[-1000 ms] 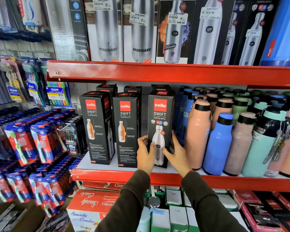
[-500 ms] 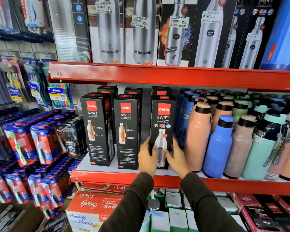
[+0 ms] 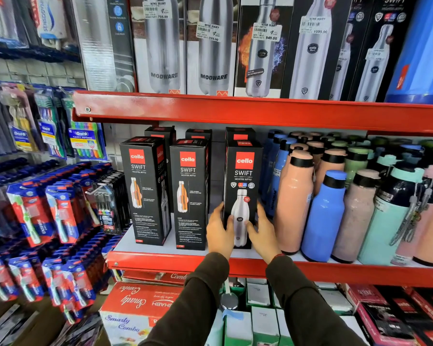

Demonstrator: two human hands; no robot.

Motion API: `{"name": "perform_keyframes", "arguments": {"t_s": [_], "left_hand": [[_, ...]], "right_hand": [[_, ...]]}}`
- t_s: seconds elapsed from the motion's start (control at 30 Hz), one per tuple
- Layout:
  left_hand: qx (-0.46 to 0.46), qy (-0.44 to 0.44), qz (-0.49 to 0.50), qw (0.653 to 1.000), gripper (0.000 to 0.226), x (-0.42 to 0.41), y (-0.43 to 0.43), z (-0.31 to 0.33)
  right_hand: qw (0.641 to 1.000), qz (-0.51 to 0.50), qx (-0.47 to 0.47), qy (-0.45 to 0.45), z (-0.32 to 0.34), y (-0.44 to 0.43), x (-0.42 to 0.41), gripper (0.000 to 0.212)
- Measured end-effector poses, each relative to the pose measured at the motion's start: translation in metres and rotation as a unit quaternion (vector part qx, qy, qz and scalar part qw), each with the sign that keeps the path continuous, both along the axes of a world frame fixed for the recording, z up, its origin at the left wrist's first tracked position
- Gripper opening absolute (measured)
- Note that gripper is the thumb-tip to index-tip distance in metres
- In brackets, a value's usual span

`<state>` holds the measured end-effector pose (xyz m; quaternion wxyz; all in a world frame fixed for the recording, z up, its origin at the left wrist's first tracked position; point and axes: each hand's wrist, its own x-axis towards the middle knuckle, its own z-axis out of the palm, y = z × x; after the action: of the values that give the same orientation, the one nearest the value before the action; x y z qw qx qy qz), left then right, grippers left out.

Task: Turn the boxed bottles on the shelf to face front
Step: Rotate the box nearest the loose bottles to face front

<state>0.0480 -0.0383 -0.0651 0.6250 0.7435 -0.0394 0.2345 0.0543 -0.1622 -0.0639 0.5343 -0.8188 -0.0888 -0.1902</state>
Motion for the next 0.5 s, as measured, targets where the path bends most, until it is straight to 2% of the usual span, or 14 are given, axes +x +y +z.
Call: {"name": "perform_keyframes", "arguments": {"t_s": [0.5], "left_hand": [[-0.013, 0.027, -0.019, 0.999, 0.044, -0.0037, 0.0019, 0.0048]], "right_hand": [[0.999, -0.034, -0.025, 0.005, 0.0, 0.0037, -0.002, 0.072]]}}
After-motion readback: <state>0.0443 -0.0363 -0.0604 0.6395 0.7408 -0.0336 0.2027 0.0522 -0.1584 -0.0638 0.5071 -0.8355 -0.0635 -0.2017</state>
